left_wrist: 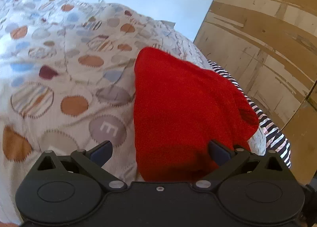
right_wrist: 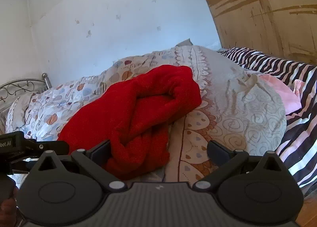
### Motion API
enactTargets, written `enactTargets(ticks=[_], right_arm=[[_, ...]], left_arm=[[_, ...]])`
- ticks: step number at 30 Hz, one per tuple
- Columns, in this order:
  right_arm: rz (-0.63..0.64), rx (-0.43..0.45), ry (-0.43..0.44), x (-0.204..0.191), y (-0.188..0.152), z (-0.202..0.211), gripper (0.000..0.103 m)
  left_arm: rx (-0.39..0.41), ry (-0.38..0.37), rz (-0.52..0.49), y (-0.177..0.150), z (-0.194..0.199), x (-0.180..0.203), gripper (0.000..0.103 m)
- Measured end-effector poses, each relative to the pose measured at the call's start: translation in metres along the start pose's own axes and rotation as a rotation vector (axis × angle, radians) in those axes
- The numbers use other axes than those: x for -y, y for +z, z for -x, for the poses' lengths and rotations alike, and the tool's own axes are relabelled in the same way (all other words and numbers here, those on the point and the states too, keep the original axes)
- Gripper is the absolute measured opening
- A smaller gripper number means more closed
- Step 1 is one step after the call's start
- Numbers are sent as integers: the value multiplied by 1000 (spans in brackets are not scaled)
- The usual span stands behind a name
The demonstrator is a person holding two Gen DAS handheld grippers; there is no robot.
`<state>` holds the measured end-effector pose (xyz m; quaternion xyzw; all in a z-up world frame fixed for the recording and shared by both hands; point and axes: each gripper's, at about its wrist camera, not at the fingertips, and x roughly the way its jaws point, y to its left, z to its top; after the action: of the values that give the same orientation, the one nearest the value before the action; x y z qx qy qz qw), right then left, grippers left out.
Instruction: Fold small clothes
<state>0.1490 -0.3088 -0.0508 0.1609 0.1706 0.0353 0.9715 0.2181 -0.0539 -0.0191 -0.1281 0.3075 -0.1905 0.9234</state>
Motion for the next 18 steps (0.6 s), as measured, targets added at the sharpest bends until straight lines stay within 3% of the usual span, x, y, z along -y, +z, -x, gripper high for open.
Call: enactTargets(ticks=[18], right_arm=[[15, 17, 2, 0, -2, -1, 103]], left_arm=[[-13, 2, 28, 0, -1, -2, 102]])
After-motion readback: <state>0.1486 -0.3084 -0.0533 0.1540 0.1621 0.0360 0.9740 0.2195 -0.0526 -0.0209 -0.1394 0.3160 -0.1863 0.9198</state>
